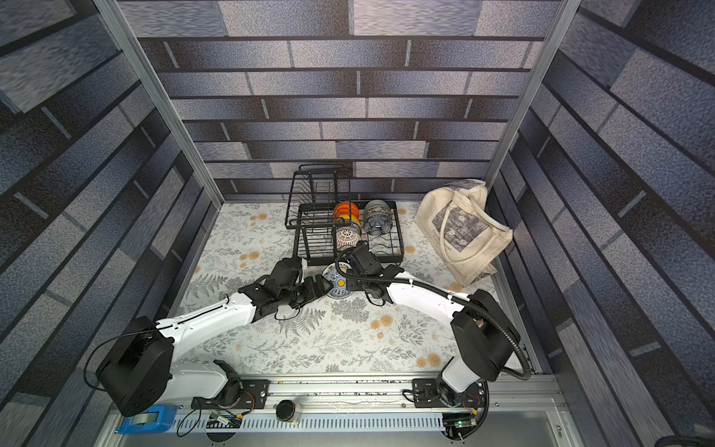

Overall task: Load bowls into a dish rack
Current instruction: Pick up the bowl from the center of the table.

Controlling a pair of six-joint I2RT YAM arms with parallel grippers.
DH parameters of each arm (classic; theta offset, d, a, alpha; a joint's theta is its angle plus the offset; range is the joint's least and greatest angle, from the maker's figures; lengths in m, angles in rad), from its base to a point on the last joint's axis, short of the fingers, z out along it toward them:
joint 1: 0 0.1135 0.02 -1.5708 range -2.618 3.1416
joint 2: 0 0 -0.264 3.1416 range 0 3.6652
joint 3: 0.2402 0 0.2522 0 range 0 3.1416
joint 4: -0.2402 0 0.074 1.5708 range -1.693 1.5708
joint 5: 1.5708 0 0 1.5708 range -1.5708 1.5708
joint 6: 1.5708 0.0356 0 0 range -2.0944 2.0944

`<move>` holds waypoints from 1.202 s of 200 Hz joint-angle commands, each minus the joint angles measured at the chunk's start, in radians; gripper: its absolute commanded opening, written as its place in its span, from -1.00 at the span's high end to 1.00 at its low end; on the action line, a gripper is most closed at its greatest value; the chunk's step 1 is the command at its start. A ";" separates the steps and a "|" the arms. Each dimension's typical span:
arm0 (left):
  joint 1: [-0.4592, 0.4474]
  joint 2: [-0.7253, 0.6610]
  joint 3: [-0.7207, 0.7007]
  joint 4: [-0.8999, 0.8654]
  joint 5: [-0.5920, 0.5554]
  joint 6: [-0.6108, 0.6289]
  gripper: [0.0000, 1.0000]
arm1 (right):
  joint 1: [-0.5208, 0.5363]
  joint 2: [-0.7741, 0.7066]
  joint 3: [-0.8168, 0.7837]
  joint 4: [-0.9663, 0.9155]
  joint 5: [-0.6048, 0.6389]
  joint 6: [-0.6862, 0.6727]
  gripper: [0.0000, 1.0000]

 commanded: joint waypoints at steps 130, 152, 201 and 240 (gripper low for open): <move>-0.159 0.162 0.232 -0.048 -0.202 0.053 1.00 | 0.003 -0.130 -0.065 0.008 0.058 0.042 0.76; -0.169 0.167 0.242 -0.045 -0.248 0.037 1.00 | -0.003 -0.149 -0.061 -0.014 0.060 0.072 0.61; -0.195 0.188 0.258 -0.025 -0.395 -0.015 1.00 | -0.068 -0.245 -0.046 -0.103 0.041 0.185 0.11; -0.236 0.222 0.289 0.024 -0.500 -0.003 1.00 | -0.156 -0.299 -0.013 -0.155 -0.045 0.283 -0.43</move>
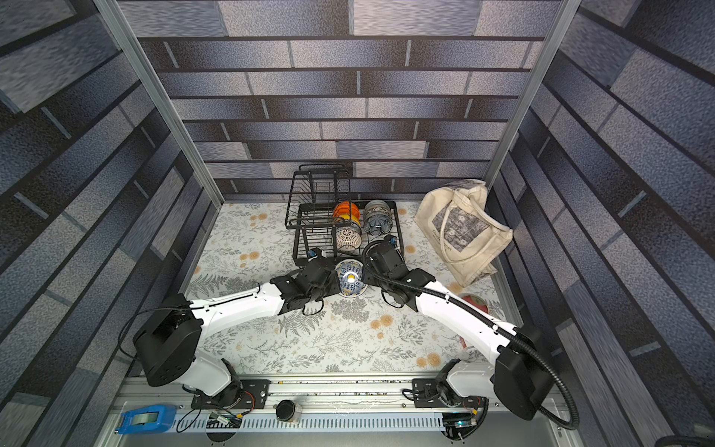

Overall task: Load bowls into a dish rack
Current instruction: Pick up the bowl from the center of the table.

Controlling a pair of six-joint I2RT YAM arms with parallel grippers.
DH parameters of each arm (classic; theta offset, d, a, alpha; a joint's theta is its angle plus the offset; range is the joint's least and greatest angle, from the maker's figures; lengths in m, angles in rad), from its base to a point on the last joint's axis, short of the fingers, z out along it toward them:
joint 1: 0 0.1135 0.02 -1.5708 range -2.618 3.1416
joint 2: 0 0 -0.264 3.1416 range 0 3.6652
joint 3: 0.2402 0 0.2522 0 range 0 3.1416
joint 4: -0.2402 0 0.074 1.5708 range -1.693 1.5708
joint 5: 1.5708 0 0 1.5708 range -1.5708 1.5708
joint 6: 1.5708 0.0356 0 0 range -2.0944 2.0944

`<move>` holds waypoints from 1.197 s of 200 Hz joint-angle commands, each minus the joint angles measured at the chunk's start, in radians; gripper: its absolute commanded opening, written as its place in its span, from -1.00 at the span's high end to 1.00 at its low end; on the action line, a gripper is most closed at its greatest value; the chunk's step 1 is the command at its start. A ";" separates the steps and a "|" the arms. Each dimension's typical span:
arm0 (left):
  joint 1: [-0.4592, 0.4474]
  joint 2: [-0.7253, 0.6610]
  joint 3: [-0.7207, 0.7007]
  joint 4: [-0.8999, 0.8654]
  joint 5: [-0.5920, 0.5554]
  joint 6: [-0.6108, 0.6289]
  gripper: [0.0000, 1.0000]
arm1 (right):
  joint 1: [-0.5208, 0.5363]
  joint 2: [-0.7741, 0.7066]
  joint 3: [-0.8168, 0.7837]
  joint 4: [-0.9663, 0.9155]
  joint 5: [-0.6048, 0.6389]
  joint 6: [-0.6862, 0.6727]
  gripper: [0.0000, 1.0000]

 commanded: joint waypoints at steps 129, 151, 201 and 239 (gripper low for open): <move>-0.124 0.239 0.172 0.504 -0.385 0.339 1.00 | -0.201 -0.063 0.042 0.027 -0.277 0.821 -1.00; -0.129 0.252 0.161 0.581 -0.371 0.374 1.00 | -0.201 -0.042 0.024 0.109 -0.295 0.873 -0.98; -0.160 0.225 0.106 0.710 -0.387 0.439 1.00 | -0.201 -0.031 0.007 0.143 -0.206 0.905 -0.72; -0.178 0.201 0.077 0.756 -0.407 0.469 1.00 | -0.201 0.000 -0.034 0.276 -0.158 0.959 -0.48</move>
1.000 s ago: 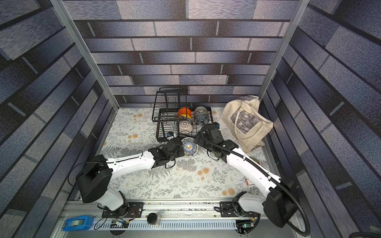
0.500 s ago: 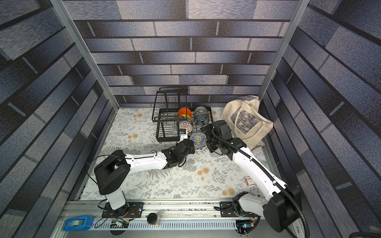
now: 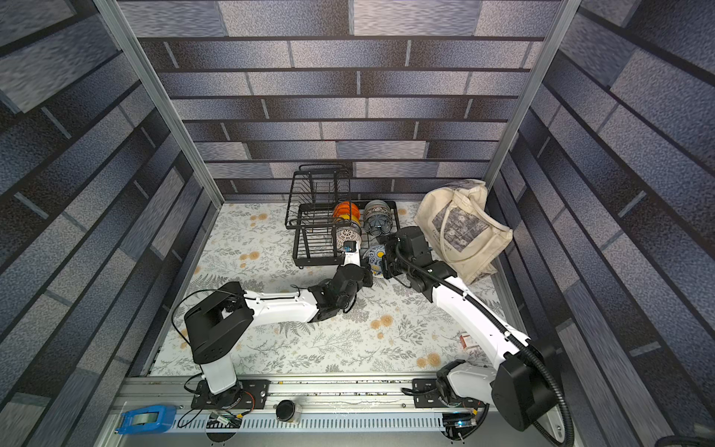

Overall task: Load bowls into a dish rack
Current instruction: Pick up the bowl from the center of the table.

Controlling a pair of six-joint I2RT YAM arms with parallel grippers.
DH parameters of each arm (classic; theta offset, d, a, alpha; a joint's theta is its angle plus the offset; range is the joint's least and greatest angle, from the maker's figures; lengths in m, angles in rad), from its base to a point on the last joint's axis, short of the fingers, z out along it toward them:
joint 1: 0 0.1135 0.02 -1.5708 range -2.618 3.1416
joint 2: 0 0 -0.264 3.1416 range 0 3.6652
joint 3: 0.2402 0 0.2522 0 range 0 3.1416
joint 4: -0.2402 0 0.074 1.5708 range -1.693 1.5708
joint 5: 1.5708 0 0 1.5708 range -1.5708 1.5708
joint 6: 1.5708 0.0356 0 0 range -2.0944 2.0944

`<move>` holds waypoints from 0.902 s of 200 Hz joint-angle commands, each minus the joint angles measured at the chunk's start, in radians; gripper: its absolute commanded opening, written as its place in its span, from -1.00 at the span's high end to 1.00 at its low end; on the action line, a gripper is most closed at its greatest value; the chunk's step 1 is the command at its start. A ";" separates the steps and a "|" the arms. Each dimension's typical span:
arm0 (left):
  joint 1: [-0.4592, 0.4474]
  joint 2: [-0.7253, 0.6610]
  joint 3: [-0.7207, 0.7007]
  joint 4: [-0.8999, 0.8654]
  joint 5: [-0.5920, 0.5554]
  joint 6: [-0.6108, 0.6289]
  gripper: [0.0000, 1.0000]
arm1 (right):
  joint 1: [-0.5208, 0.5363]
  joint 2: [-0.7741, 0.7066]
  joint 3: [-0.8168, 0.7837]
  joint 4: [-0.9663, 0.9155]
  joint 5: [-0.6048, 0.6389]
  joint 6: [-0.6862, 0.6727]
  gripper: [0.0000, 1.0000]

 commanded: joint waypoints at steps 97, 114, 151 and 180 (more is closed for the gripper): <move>-0.066 -0.132 -0.032 0.130 -0.112 0.139 0.87 | -0.004 0.086 -0.059 0.290 0.079 0.048 1.00; -0.064 -0.146 -0.035 0.112 -0.109 0.126 0.25 | -0.004 0.076 -0.098 0.388 0.083 0.013 1.00; -0.040 -0.190 -0.034 -0.039 -0.117 0.022 -0.50 | -0.010 0.045 -0.122 0.466 0.100 -0.105 1.00; -0.021 -0.228 -0.053 -0.118 -0.098 -0.031 -0.90 | -0.022 0.041 -0.117 0.546 0.068 -0.217 1.00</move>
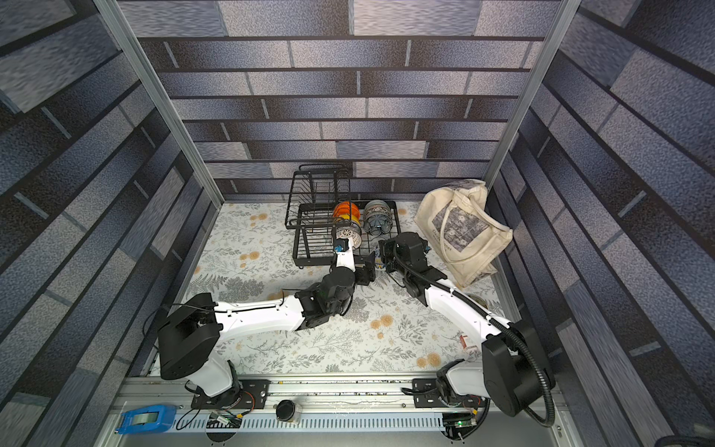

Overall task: Load bowls into a dish rack
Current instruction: Pick up the bowl from the center of the table, then place the bowl in the dish rack.

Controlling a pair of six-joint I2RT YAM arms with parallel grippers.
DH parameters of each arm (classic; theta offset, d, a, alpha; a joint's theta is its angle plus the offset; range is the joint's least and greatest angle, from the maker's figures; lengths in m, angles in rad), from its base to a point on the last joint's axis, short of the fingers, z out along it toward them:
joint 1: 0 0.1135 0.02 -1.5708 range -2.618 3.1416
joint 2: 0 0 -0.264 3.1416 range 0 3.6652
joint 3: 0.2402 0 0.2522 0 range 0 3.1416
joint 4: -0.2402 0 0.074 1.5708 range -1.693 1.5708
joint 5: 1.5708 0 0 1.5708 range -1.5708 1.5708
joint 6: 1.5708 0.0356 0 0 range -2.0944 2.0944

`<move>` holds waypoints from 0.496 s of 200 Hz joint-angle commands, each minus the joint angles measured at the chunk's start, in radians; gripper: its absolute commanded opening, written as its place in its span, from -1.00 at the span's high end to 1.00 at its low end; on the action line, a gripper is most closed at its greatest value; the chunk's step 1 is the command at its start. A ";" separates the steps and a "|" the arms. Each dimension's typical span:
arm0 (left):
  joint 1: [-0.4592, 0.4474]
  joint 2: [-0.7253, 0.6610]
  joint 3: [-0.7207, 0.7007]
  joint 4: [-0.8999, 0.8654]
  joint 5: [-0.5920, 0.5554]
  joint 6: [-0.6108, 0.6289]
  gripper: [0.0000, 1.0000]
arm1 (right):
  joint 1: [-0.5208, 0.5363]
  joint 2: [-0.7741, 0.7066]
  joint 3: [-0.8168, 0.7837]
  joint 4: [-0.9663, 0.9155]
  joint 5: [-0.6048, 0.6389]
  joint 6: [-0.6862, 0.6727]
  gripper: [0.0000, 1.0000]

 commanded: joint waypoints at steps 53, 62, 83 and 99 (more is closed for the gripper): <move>0.042 -0.075 -0.043 -0.181 0.066 -0.092 -0.99 | -0.067 0.042 0.021 0.424 -0.198 -0.351 1.00; 0.044 -0.085 -0.046 -0.185 0.071 -0.081 -1.00 | -0.073 0.045 0.021 0.434 -0.206 -0.392 1.00; 0.046 -0.091 -0.043 -0.202 0.067 -0.067 -1.00 | -0.087 0.069 0.043 0.415 -0.221 -0.482 1.00; 0.054 -0.088 -0.041 -0.206 0.071 -0.068 -1.00 | -0.100 0.109 0.054 0.455 -0.250 -0.508 1.00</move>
